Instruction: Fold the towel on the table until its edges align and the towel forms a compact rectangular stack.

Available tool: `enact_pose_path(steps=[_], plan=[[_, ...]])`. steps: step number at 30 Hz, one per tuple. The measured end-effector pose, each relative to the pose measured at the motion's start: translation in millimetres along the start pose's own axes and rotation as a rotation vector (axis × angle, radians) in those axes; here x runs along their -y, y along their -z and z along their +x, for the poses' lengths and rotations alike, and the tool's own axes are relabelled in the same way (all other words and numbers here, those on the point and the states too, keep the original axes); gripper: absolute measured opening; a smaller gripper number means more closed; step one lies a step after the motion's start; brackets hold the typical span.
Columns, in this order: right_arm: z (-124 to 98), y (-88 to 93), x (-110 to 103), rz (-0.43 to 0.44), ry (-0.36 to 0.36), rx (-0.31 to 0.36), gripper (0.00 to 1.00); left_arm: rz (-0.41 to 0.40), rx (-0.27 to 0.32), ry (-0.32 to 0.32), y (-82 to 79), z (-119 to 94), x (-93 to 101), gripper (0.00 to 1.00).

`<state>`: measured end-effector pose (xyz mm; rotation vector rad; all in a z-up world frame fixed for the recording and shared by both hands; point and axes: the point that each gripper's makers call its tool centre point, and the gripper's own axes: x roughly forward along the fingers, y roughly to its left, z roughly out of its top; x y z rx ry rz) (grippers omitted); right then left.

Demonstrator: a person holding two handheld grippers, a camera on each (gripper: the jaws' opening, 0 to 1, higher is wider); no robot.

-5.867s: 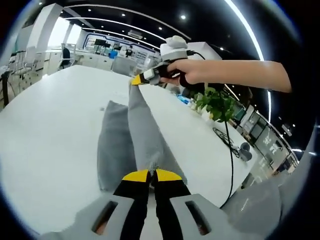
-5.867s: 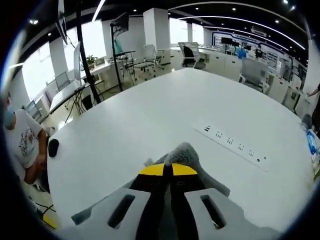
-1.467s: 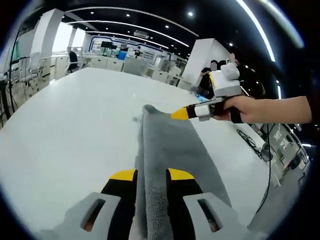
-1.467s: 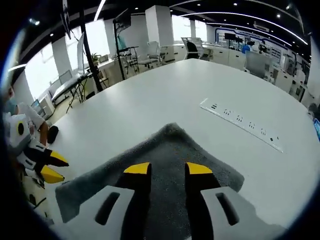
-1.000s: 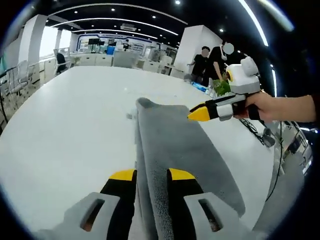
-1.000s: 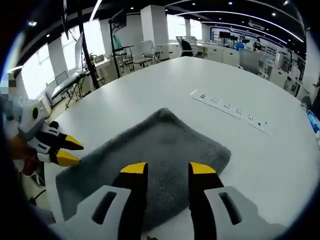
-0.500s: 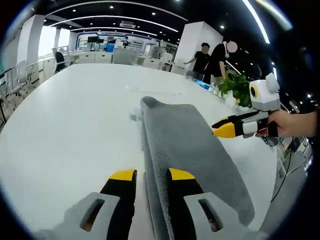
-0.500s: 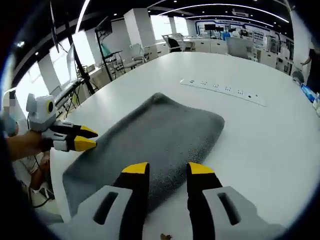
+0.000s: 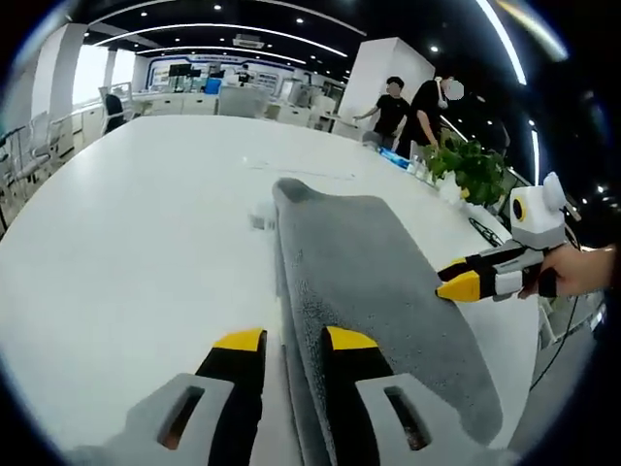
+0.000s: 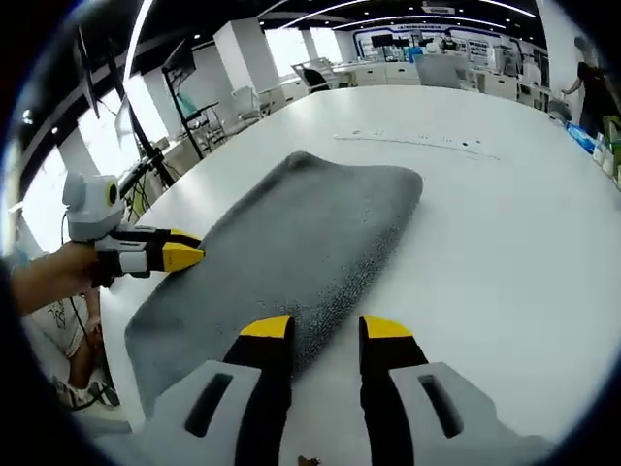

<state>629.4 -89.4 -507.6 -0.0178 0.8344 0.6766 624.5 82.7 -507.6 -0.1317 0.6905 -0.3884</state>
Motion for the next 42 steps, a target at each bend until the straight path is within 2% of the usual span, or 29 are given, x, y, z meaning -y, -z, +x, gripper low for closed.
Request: enact_pose_path(steps=[4,11,12,15,17,19,21,23,27,31,37,40,42], plan=[[0,2.5,1,0.017,0.014,0.006,0.22,-0.017,-0.007,-0.001,1.0,0,-0.1,0.23],[-4,9.6,-4,0.048,0.018,0.005,0.16,0.008,-0.018,-0.008,4.8,3,-1.2,0.22],[-5,12.1,-7,0.05,0.022,0.006,0.15,0.031,-0.022,-0.016,3.9,4,0.8,0.22],[-3,15.5,-9,0.059,0.025,0.002,0.12,0.026,-0.025,-0.01,4.8,3,5.6,0.18],[-2,15.5,-7,0.067,0.03,0.006,0.12,0.033,-0.025,-0.02,6.2,5,1.5,0.18],[-1,16.3,-7,0.081,0.029,0.006,0.11,0.055,-0.034,-0.022,2.3,0,14.0,0.16],[0,18.0,-9,0.084,0.015,0.007,0.06,0.072,-0.04,-0.021,5.6,5,6.8,0.15],[-2,18.2,-9,0.095,0.017,0.013,0.05,0.067,-0.042,-0.022,6.5,5,8.9,0.14],[-5,18.4,-3,0.118,0.029,0.029,0.04,0.078,-0.043,-0.027,5.8,2,21.9,0.13],[-11,21.1,6,0.119,0.041,0.032,0.04,0.083,-0.047,-0.02,11.1,10,24.8,0.12],[-26,29.1,24,0.106,0.064,0.031,0.04,0.111,-0.075,-0.016,12.8,18,49.7,0.12],[-37,34.0,41,0.111,0.088,0.042,0.04,0.111,-0.082,-0.002,13.8,21,69.0,0.12],[-42,37.1,47,0.117,0.097,0.047,0.04,0.083,-0.08,0.014,14.7,25,78.6,0.12]])
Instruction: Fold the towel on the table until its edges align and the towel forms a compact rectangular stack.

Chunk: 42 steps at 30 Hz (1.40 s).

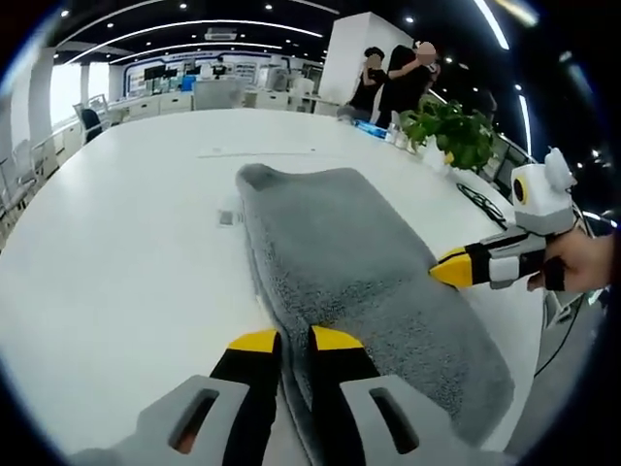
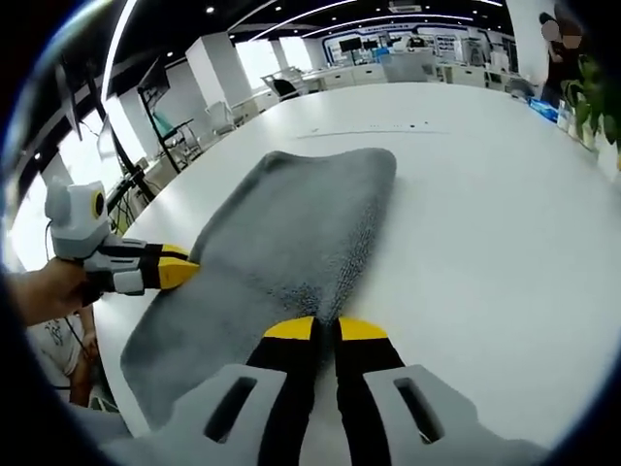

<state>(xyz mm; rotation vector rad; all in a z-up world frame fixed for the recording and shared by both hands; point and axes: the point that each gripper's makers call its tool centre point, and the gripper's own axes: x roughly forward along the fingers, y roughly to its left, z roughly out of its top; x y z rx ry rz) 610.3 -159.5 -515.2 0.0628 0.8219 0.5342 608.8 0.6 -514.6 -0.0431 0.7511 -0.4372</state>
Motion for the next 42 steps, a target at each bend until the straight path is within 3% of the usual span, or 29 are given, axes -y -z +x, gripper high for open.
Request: enact_pose_path(steps=[8,21,38,42], plan=[[-20,6.1,36,0.024,0.041,0.011,0.04,0.016,-0.005,0.022,-1.1,12,42.3,0.12],[-46,18.4,88,0.045,0.092,0.035,0.04,0.153,-0.037,0.061,-3.9,28,104.6,0.11],[-57,19.7,105,-0.02,0.126,0.036,0.04,0.185,-0.037,0.074,-0.9,37,123.9,0.11],[-57,20.0,103,-0.012,0.112,0.052,0.04,0.236,-0.031,0.081,0.4,36,123.4,0.11]])
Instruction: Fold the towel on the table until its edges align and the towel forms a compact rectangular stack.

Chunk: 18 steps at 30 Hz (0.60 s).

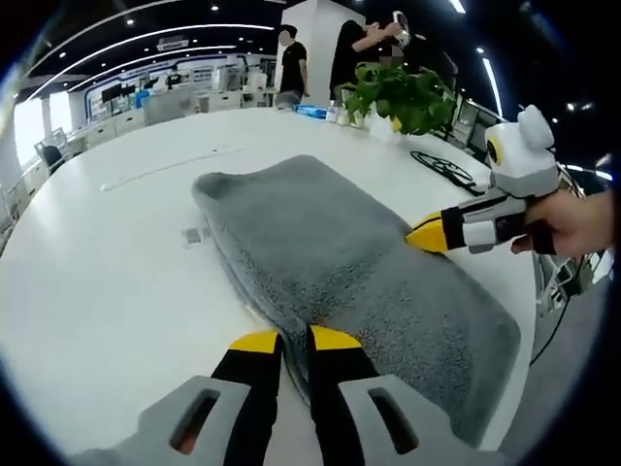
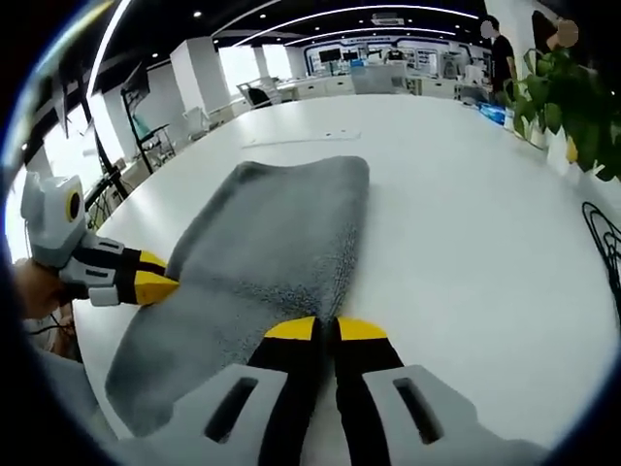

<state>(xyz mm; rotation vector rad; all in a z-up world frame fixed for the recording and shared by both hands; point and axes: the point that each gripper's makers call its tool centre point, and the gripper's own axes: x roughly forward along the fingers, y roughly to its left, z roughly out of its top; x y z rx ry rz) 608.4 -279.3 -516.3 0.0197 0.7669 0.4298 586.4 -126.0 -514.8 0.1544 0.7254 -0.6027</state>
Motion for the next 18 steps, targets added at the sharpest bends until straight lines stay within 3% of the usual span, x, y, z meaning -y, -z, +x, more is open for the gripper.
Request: enact_pose_path(steps=[13,15,16,18], plan=[[-6,0.1,-3,0.032,-0.018,-0.009,0.05,0.039,0.037,-0.009,-10.1,-13,-9.1,0.18],[-9,0.0,-7,0.009,-0.017,-0.015,0.06,0.052,0.055,-0.013,-20.1,-18,-9.2,0.2],[-12,0.8,-8,-0.059,-0.017,-0.033,0.07,0.072,0.067,-0.015,-25.8,-21,-8.2,0.22],[-13,-0.9,-5,-0.094,-0.008,-0.035,0.08,0.11,0.068,-0.018,-30.8,-25,-9.2,0.26]])
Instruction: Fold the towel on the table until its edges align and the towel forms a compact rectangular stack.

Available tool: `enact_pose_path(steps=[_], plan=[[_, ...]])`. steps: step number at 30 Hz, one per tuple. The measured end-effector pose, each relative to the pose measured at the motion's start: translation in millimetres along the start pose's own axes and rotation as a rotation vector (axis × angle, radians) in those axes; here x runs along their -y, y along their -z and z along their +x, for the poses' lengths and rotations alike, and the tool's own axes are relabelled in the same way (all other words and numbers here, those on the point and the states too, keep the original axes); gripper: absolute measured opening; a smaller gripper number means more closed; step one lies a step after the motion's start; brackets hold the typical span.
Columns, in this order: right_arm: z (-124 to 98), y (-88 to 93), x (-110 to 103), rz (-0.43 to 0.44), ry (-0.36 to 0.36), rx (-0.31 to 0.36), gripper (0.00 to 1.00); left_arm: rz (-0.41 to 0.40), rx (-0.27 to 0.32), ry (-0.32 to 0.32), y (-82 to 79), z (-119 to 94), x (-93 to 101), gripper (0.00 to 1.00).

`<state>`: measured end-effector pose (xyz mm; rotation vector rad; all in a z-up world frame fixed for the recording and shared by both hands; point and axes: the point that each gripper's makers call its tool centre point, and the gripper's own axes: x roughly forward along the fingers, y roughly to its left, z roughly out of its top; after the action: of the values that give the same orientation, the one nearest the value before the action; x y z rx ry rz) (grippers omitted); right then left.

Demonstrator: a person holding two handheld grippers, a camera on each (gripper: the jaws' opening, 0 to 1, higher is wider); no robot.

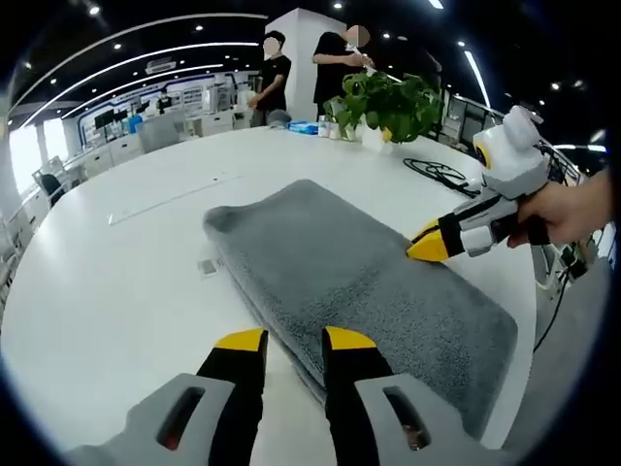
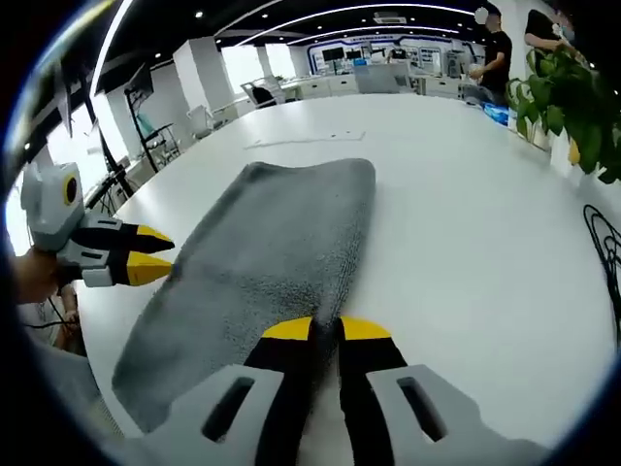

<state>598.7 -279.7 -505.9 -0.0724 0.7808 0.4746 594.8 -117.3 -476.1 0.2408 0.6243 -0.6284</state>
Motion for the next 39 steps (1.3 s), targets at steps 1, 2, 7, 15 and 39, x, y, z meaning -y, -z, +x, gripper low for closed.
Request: enact_pose_path(steps=[1,2,7,15,39], plan=[[0,-0.7,0,0.004,0.0,0.005,0.1,0.008,0.0,-0.005,-1.6,-2,-1.8,0.27],[-1,-3.0,0,0.006,-0.003,0.017,0.11,0.013,0.0,-0.007,-1.9,-1,-3.9,0.28],[-10,-9.2,-10,-0.042,-0.043,0.016,0.15,0.035,0.019,0.022,-12.6,-15,6.6,0.35],[-30,-4.7,-29,-0.159,-0.124,-0.02,0.21,0.128,-0.021,0.134,8.0,-36,39.5,0.39],[-76,42.7,-82,-0.351,-0.255,-0.057,0.57,0.342,-0.088,0.287,31.3,-62,114.5,0.76]])
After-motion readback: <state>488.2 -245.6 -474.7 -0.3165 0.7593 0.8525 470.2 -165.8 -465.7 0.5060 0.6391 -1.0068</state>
